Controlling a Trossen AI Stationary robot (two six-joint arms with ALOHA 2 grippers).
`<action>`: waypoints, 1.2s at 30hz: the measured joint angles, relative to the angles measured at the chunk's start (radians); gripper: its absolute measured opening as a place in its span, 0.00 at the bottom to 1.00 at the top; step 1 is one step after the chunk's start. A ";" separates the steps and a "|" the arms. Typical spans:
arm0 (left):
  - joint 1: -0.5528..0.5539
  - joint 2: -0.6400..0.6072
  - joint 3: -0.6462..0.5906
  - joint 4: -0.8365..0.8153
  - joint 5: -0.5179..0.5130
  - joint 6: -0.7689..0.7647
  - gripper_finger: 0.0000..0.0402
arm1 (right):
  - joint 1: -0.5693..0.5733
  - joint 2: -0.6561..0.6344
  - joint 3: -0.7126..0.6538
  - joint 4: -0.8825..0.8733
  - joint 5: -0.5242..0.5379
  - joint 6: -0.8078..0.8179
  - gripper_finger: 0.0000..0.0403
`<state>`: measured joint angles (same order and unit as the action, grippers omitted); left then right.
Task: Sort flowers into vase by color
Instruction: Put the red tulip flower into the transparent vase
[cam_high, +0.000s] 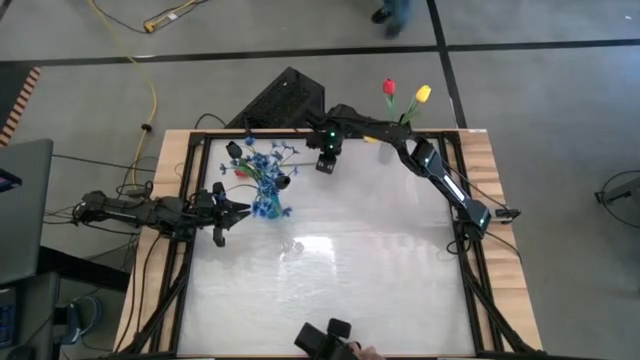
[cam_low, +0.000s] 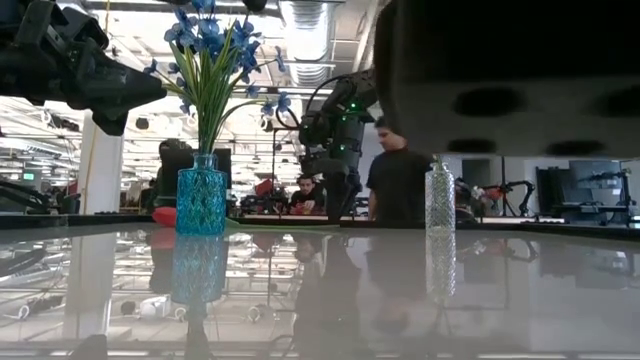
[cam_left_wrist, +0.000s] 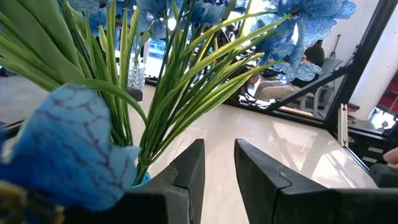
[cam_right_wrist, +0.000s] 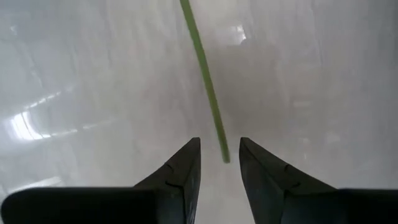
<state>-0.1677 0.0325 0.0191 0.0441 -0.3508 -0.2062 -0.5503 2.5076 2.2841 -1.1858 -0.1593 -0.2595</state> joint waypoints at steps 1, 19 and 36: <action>0.000 0.000 0.000 0.000 0.000 0.000 0.19 | 0.000 0.000 0.000 -0.004 -0.002 0.009 0.34; 0.000 0.000 0.000 0.000 -0.002 0.000 0.19 | 0.085 0.038 0.020 -0.006 0.173 -0.158 0.20; 0.000 0.000 0.000 0.000 -0.003 0.000 0.19 | 0.098 0.021 0.074 -0.006 0.253 -0.165 0.16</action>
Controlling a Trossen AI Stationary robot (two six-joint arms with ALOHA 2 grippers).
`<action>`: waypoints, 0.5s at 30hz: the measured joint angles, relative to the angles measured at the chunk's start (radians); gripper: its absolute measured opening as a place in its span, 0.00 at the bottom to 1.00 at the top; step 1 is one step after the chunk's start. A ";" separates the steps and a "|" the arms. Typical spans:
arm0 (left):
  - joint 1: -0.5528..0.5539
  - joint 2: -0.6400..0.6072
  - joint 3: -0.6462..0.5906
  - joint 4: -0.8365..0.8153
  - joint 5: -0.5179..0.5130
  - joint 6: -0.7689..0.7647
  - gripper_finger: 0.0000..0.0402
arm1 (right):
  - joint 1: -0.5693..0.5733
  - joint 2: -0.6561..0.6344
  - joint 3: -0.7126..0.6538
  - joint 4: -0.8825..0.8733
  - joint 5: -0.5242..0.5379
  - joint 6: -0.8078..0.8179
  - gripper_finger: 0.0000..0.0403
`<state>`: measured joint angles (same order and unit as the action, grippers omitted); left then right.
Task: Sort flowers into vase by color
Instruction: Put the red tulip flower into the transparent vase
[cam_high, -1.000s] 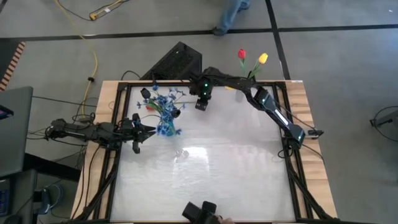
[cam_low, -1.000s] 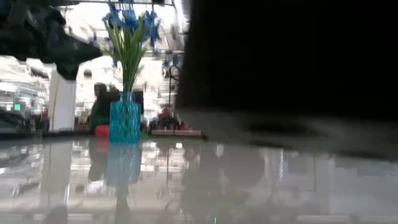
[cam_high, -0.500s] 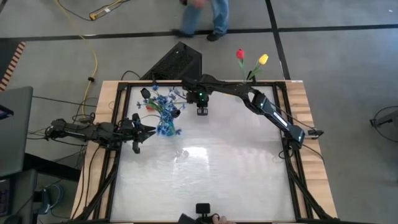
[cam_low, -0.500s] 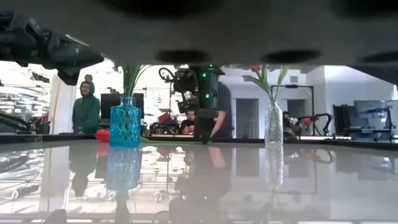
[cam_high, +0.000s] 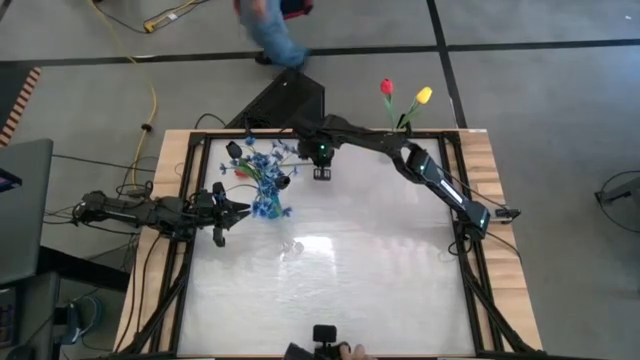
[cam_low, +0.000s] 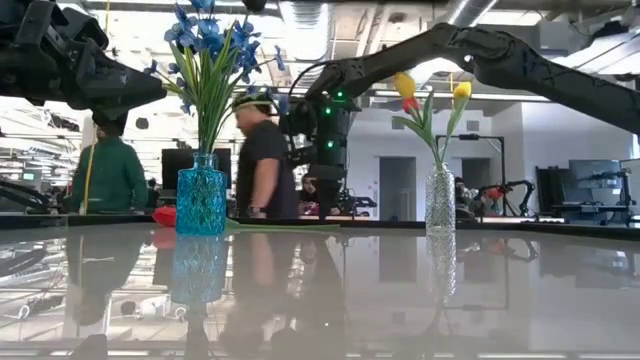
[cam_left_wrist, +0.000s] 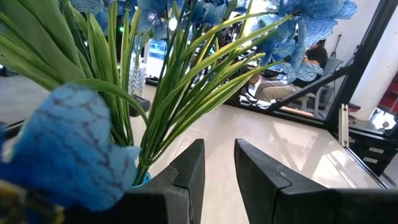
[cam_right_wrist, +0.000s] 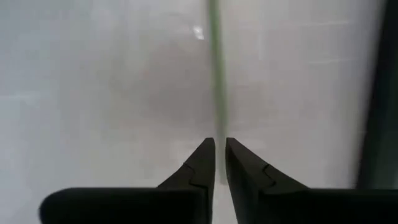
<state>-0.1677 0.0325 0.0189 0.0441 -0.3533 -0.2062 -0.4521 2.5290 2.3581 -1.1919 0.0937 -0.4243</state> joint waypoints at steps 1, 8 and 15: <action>0.000 0.000 0.000 0.000 0.000 0.000 0.19 | -0.002 0.000 -0.007 0.004 -0.011 0.013 0.17; 0.000 0.000 0.000 0.000 0.001 0.000 0.19 | 0.017 0.006 -0.008 0.073 -0.013 0.061 0.43; 0.000 0.000 0.000 0.000 0.001 0.000 0.19 | 0.076 0.007 -0.008 0.231 -0.012 0.081 0.65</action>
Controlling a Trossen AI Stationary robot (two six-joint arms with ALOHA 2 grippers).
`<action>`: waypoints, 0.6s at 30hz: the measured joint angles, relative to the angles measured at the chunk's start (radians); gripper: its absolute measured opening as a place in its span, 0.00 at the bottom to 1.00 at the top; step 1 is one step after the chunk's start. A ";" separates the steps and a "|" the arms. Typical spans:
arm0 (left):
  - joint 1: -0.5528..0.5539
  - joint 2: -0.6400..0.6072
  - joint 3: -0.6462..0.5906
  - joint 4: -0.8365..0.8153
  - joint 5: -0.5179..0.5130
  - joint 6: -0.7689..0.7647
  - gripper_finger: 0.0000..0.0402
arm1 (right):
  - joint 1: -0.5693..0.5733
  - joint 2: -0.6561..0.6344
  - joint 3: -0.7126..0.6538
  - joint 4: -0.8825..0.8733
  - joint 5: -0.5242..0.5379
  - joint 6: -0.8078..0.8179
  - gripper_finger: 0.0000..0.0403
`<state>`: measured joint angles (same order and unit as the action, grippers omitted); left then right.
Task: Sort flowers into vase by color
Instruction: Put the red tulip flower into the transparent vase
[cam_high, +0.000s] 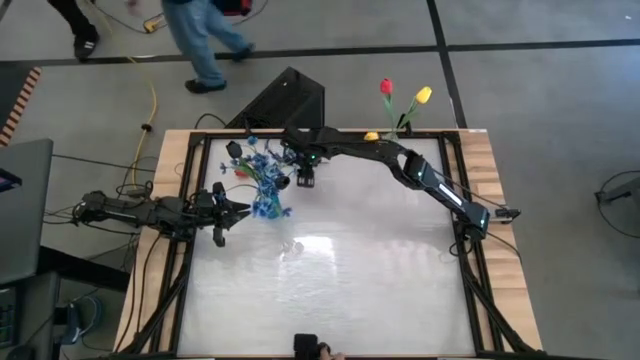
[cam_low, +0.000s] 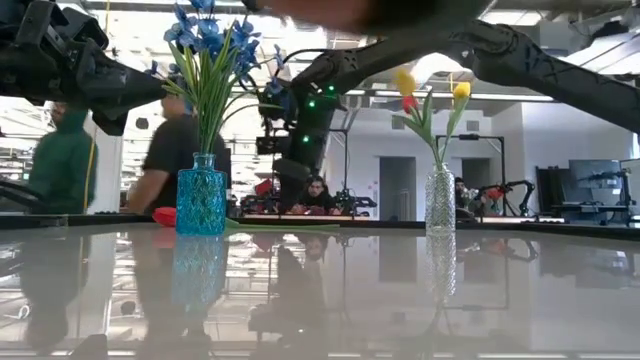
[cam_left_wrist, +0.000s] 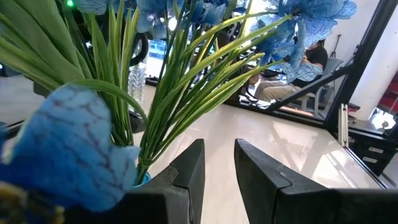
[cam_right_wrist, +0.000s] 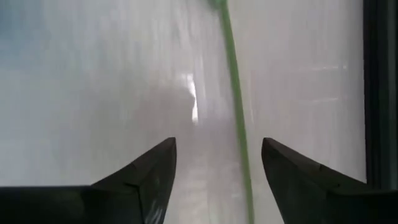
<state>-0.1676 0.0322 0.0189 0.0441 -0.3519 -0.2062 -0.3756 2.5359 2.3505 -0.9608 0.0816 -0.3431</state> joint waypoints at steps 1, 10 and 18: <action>0.000 0.000 0.000 0.000 0.000 0.000 0.19 | 0.001 0.001 0.000 0.013 -0.003 0.018 0.66; 0.000 0.000 0.000 0.000 0.001 0.000 0.19 | -0.113 0.005 -0.028 0.034 -0.146 0.234 0.66; 0.000 0.000 0.000 0.000 0.003 0.000 0.19 | -0.100 0.006 -0.048 0.032 -0.165 0.161 0.66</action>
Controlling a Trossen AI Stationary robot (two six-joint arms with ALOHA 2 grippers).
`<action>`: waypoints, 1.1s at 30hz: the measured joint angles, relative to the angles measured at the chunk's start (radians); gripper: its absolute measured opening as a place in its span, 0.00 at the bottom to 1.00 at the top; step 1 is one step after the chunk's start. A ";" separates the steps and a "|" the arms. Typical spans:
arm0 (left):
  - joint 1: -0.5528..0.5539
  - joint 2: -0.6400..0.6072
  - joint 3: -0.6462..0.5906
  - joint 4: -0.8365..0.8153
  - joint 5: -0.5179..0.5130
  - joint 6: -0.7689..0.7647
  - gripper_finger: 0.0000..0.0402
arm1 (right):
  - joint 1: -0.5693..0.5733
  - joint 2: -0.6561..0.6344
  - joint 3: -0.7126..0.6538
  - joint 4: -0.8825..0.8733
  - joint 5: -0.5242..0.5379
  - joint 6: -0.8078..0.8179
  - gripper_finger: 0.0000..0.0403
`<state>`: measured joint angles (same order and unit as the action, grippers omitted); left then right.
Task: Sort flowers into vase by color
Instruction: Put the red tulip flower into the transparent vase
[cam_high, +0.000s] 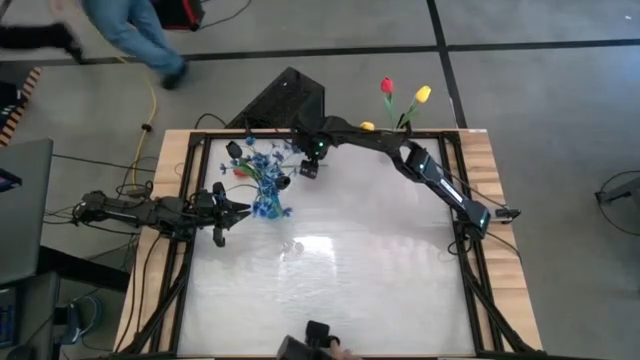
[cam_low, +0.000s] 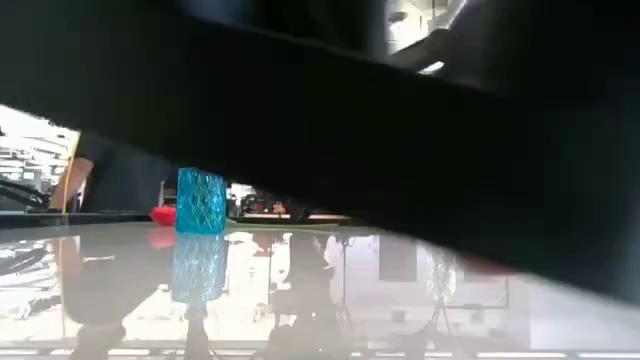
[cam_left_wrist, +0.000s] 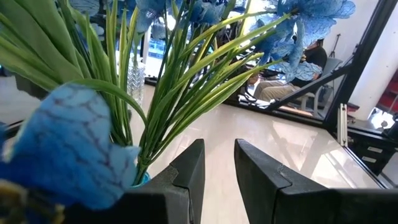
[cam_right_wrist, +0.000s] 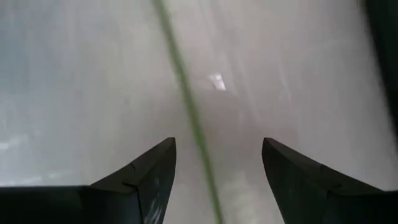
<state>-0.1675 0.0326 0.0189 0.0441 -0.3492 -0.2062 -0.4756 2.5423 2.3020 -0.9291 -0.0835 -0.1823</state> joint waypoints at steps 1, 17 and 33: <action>0.000 0.000 0.000 0.000 0.000 0.000 0.19 | 0.005 0.000 0.000 -0.002 -0.001 -0.022 0.66; 0.000 0.002 0.000 0.000 -0.002 0.000 0.19 | 0.031 0.060 0.054 0.045 0.008 0.003 0.50; 0.000 0.002 0.000 0.000 -0.002 0.000 0.19 | 0.037 0.062 0.054 0.049 0.031 -0.107 0.11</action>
<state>-0.1676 0.0341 0.0189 0.0441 -0.3515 -0.2062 -0.4381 2.6041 2.3562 -0.8799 -0.0521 -0.2896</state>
